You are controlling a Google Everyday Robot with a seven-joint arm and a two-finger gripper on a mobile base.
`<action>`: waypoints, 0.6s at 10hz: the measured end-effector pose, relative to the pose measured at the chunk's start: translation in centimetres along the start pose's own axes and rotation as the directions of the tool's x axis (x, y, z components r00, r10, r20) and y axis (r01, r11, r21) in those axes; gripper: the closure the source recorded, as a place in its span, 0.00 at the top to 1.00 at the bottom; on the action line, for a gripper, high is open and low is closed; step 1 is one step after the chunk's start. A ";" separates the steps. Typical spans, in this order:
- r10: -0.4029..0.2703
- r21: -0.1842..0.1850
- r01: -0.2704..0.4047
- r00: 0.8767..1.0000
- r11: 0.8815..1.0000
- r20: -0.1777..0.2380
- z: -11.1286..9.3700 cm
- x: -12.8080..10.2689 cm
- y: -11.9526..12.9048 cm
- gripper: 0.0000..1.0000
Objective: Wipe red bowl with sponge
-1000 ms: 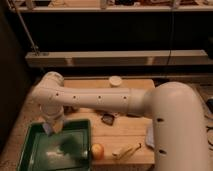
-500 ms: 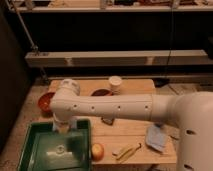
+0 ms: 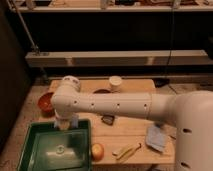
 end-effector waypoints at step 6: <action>0.606 -0.003 -0.608 0.792 0.794 -0.073 -0.1 -2.6 6.3 0.00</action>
